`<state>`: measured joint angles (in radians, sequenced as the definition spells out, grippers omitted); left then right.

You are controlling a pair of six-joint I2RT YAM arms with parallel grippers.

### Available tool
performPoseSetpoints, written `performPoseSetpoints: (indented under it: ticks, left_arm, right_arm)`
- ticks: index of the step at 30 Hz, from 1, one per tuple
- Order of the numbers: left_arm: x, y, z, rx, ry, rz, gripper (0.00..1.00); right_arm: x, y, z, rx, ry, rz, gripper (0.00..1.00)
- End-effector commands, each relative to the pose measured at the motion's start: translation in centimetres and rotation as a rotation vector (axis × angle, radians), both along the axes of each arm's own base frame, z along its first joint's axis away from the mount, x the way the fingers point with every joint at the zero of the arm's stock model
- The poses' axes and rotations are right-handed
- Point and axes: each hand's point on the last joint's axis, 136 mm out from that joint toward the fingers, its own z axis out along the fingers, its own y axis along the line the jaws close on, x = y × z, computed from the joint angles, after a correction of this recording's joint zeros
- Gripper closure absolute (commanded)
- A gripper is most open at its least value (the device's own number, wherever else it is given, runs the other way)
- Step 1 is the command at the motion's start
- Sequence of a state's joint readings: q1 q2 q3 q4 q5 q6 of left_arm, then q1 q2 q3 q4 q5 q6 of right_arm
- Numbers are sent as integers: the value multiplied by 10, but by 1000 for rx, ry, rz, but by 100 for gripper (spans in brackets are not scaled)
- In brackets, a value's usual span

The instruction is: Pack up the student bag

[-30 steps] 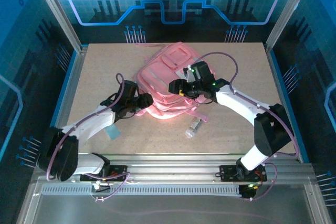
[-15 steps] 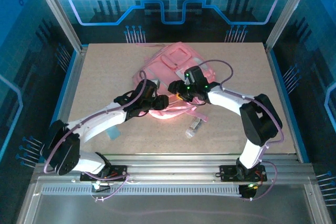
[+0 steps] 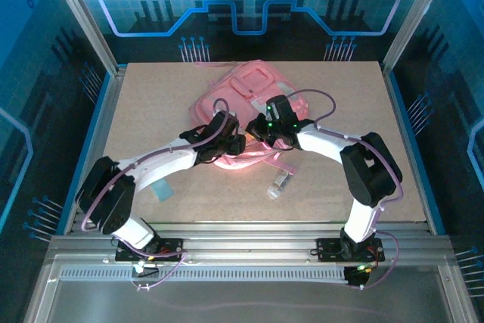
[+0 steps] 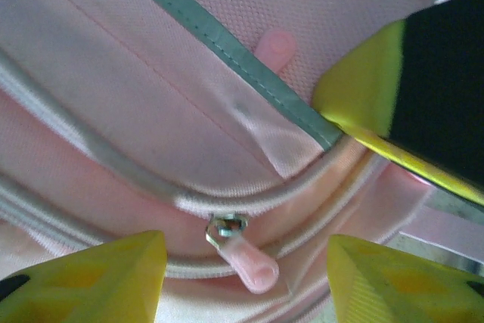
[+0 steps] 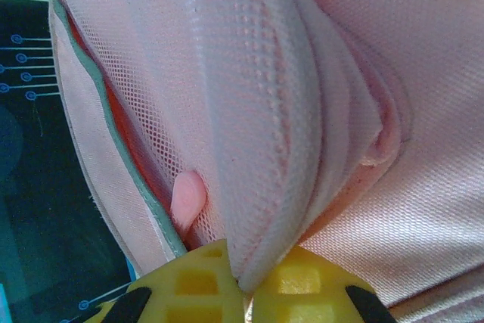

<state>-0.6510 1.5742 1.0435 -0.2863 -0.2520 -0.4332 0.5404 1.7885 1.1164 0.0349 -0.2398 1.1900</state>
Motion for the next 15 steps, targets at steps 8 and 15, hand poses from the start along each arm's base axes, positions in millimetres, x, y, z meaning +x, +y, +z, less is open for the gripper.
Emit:
performPoseSetpoints:
  ticks: [8,15]
  left_arm:
    - [8,10,-28,126,47,48,72]
    - [5,13,-18,137,42,30,93]
  right_arm:
    - [11,3,62,134,-156,-12,100]
    - [16,-9,61,102,-171,-16,100]
